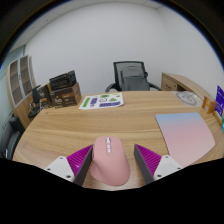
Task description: Arrange mouse
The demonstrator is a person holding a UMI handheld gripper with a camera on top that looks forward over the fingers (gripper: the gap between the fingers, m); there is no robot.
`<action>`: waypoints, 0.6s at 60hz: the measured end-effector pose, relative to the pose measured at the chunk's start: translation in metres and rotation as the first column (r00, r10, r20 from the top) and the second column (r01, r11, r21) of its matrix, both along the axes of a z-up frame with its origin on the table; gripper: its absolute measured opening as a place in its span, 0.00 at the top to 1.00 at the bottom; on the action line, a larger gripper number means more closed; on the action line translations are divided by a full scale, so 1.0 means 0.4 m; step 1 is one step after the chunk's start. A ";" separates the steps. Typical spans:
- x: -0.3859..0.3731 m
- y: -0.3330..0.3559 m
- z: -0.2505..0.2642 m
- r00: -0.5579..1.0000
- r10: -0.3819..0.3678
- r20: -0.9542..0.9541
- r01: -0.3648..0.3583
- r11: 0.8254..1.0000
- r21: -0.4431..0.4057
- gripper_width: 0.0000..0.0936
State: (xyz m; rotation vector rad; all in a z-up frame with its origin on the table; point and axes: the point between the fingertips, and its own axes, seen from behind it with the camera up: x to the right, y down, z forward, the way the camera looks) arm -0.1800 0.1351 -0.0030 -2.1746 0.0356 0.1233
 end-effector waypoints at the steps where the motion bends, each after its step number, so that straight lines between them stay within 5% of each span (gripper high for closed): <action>1: 0.005 0.007 0.001 1.000 -0.007 0.004 0.007 1.000 0.002 0.11; 9: 0.024 0.034 -0.005 0.999 -0.025 0.029 0.024 1.000 0.015 0.19; 13: 0.017 0.042 -0.008 0.999 -0.019 0.029 0.019 1.000 0.012 0.39; 16: 0.026 0.040 -0.011 0.999 -0.034 0.035 0.034 0.999 0.007 0.44; 24: 0.030 0.038 -0.015 0.996 -0.056 0.063 0.056 0.998 -0.009 0.54; 31: 0.011 0.039 -0.007 1.000 0.000 0.013 0.001 0.999 -0.054 0.57; 36: 0.046 0.066 0.076 0.999 0.000 -0.050 -0.001 1.000 -0.005 0.56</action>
